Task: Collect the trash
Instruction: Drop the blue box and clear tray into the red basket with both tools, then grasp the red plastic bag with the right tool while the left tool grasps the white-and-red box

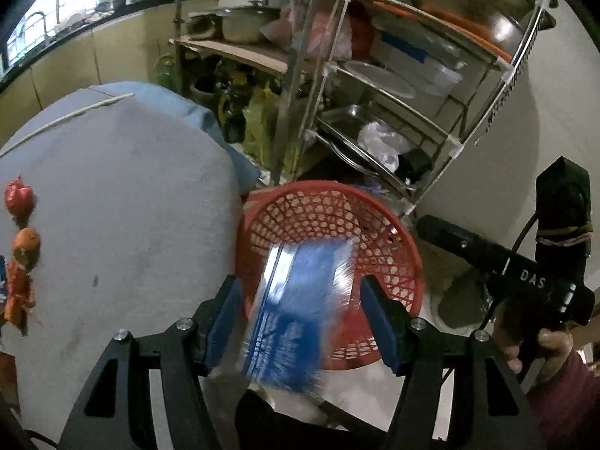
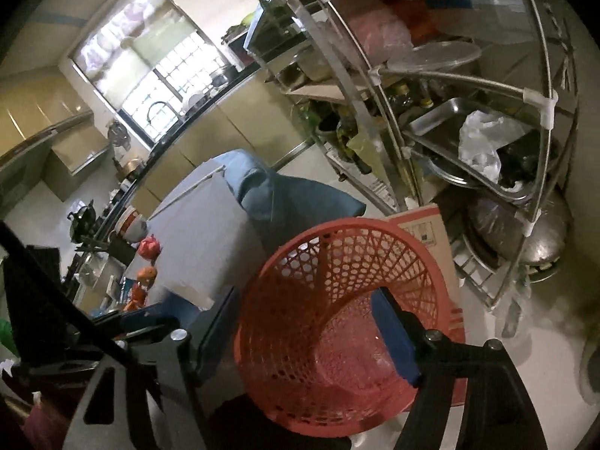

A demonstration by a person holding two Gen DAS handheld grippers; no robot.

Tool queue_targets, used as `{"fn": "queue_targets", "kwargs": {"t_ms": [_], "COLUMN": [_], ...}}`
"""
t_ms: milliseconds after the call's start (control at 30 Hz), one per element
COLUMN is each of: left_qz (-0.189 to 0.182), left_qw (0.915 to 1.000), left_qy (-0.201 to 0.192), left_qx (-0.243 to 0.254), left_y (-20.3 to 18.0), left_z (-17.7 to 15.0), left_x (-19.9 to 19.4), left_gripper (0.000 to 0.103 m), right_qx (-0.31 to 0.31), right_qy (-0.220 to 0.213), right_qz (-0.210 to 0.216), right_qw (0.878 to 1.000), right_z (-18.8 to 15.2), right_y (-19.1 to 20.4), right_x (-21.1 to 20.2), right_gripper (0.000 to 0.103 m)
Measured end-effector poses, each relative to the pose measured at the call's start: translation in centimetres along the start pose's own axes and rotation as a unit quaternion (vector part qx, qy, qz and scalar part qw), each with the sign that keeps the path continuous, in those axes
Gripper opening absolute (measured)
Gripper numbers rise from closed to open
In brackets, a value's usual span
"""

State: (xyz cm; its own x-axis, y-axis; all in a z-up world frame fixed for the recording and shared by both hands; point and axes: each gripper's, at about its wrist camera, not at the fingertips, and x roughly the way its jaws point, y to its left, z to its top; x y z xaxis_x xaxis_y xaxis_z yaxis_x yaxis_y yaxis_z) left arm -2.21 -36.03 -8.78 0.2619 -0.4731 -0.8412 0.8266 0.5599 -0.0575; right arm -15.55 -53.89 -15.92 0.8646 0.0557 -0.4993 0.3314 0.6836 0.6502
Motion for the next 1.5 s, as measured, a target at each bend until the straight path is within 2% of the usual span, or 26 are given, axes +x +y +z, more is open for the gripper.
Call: {"fn": "queue_targets", "kwargs": {"t_ms": [100, 200, 300, 367, 533, 600, 633, 700, 767, 800, 900, 967, 1000, 1133, 1267, 1333, 1433, 1500], "left_qz": [0.002, 0.004, 0.029, 0.046, 0.104, 0.135, 0.156, 0.176, 0.188, 0.208, 0.251, 0.267, 0.268, 0.255, 0.299, 0.309, 0.343, 0.348], "left_qw": [0.9998, 0.9998, 0.999, 0.998, 0.99, 0.981, 0.9737, 0.9597, 0.9472, 0.9389, 0.9159, 0.9026, 0.8988, 0.8933, 0.8862, 0.8884, 0.8837, 0.887], "left_qy": [-0.013, -0.017, -0.033, -0.032, -0.016, -0.01, -0.007, -0.009, -0.036, -0.055, -0.133, -0.164, -0.172, -0.185, -0.149, -0.13, -0.126, -0.111], "left_qx": [-0.013, -0.004, -0.011, -0.029, -0.094, -0.139, -0.166, -0.219, -0.257, -0.268, -0.283, -0.296, -0.301, -0.321, -0.321, -0.314, -0.293, -0.282], "left_y": [0.3, 0.6, 2.1, 3.7, 7.9, 9.7, 10.5, 11.2, 11.0, 10.9, 10.8, 10.6, 10.6, 11.8, 14.4, 16.3, 18.8, 20.7], "left_z": [-0.1, -0.2, -1.2, -2.5, -8.7, -11.7, -13.4, -16.3, -19.0, -20.0, -21.8, -22.9, -23.4, -24.6, -23.8, -23.0, -22.0, -21.2], "left_x": [-0.6, -1.5, -3.0, -4.2, -6.9, -8.4, -9.3, -11.4, -13.7, -15.2, -19.5, -21.0, -21.3, -21.7, -20.9, -20.4, -20.2, -19.5], "left_gripper": [0.07, 0.07, 0.07, 0.07, 0.07, 0.07, 0.07, 0.07, 0.07, 0.07, 0.071, 0.082, 0.082, 0.082, 0.082, 0.082, 0.082, 0.082], "right_qx": [0.0, 0.001, -0.021, -0.02, -0.043, -0.059, -0.063, -0.075, -0.09, -0.094, -0.114, -0.139, -0.147, -0.173, -0.179, -0.182, -0.184, -0.187], "right_qy": [-0.008, -0.027, -0.042, -0.049, -0.023, -0.008, -0.002, 0.011, 0.023, 0.027, 0.045, 0.053, 0.054, 0.079, 0.109, 0.117, 0.124, 0.134], "right_qz": [0.001, 0.007, 0.002, 0.008, 0.025, 0.038, 0.044, 0.056, 0.073, 0.079, 0.105, 0.118, 0.123, 0.138, 0.142, 0.148, 0.15, 0.149], "right_qw": [1.0, 1.0, 0.999, 0.999, 0.998, 0.998, 0.997, 0.996, 0.993, 0.992, 0.987, 0.982, 0.98, 0.972, 0.967, 0.965, 0.963, 0.962], "right_z": [-0.2, -0.2, 0.2, 0.2, -0.4, -0.8, -1.0, -1.4, -1.8, -2.1, -2.9, -3.6, -3.9, -4.4, -4.2, -3.7, -2.6, -1.8], "right_y": [0.8, 1.6, 2.6, 2.9, 5.2, 6.9, 7.5, 9.2, 11.3, 12.0, 15.2, 17.8, 18.8, 23.1, 26.1, 27.2, 28.9, 30.2], "right_x": [-0.1, -0.7, -1.5, -1.6, 0.2, 1.4, 1.8, 2.9, 4.0, 4.4, 5.6, 6.1, 6.2, 7.5, 9.9, 11.1, 13.4, 15.5], "right_gripper": [0.076, 0.076, 0.076, 0.076, 0.075, 0.075, 0.075, 0.075, 0.075, 0.075, 0.075, 0.075, 0.075, 0.075, 0.075, 0.075, 0.072, 0.068]}}
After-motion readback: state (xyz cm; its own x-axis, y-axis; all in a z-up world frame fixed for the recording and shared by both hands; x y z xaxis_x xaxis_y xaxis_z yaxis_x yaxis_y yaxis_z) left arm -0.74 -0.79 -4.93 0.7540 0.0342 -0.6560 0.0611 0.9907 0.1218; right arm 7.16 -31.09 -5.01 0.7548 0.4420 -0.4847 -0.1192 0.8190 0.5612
